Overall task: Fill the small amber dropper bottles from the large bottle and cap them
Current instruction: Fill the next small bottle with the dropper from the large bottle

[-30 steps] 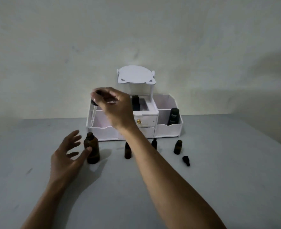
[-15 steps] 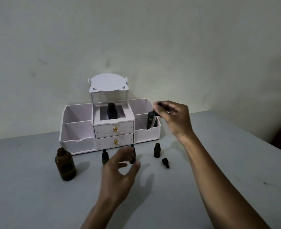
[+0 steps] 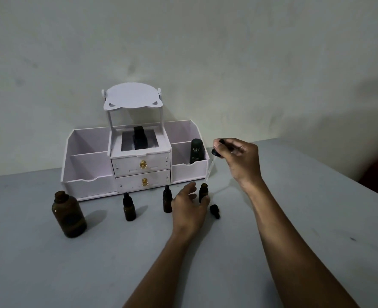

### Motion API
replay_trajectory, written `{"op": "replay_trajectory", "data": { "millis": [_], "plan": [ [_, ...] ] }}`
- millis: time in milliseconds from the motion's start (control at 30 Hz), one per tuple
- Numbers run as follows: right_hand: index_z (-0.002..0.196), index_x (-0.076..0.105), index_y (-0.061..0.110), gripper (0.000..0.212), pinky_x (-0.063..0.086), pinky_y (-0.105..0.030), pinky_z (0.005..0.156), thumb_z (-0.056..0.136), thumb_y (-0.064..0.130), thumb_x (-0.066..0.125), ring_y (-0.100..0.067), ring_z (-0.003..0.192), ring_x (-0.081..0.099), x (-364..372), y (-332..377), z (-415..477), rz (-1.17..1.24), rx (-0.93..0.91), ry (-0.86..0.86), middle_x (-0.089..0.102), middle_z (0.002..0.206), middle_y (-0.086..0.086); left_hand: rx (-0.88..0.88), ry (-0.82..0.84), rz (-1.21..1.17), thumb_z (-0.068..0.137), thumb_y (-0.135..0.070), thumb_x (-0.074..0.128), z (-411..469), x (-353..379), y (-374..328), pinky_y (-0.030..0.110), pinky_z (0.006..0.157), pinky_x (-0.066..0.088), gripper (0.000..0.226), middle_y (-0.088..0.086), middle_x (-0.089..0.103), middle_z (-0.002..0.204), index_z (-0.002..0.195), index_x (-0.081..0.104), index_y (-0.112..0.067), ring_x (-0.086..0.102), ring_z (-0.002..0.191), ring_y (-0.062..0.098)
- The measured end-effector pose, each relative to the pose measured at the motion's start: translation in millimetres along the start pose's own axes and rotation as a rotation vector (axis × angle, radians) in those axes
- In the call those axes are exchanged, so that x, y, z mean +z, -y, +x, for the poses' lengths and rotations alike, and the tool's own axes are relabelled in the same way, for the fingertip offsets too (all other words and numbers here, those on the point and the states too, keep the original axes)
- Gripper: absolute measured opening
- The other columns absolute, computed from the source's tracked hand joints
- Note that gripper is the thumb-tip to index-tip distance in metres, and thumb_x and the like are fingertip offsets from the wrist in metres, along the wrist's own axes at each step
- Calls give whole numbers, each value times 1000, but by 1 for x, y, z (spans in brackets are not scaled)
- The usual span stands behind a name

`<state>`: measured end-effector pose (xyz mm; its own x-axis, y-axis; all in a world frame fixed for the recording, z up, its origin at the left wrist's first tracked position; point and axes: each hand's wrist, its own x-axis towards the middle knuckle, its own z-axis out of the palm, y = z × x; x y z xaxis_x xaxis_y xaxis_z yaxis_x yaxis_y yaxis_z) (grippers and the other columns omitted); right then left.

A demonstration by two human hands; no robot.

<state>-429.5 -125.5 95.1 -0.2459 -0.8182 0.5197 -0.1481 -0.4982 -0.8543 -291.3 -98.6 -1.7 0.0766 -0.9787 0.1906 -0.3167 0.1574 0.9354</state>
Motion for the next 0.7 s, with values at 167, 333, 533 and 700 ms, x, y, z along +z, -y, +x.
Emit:
{"op": "replay_trajectory", "data": {
  "millis": [167, 333, 533, 700],
  "plan": [
    [85, 78, 16, 1, 59, -43, 87, 85, 15, 77, -19, 77, 74, 2, -10, 3, -18, 12, 7, 76, 76, 1, 30, -24, 32, 80, -22, 81, 10, 5, 3, 24, 95, 52, 61, 5, 72, 122, 136, 60, -10, 67, 104, 12],
    [88, 78, 14, 5, 61, -42, 87, 84, 18, 78, -25, 82, 76, 6, -18, 4, -59, 21, 32, 77, 79, -2, 60, -27, 32, 78, -20, 82, 11, 5, 5, 25, 94, 56, 53, 1, 75, 111, 128, 67, -12, 71, 100, 10],
    [88, 79, 6, 10, 58, -25, 77, 84, 15, 78, -21, 79, 76, 6, -22, 6, -100, -12, 32, 77, 78, -5, 101, -12, 45, 82, -14, 79, 11, 5, 5, 18, 90, 54, 36, -8, 75, 101, 118, 74, -16, 69, 91, 3],
    [85, 78, 1, 11, 50, -12, 67, 83, 11, 78, -11, 68, 70, 7, -22, 4, -187, -64, 17, 76, 75, -9, 104, -14, 69, 83, -12, 77, 12, 6, 8, -4, 79, 40, 34, -3, 76, 108, 117, 74, -16, 68, 94, 3]
  ]
}}
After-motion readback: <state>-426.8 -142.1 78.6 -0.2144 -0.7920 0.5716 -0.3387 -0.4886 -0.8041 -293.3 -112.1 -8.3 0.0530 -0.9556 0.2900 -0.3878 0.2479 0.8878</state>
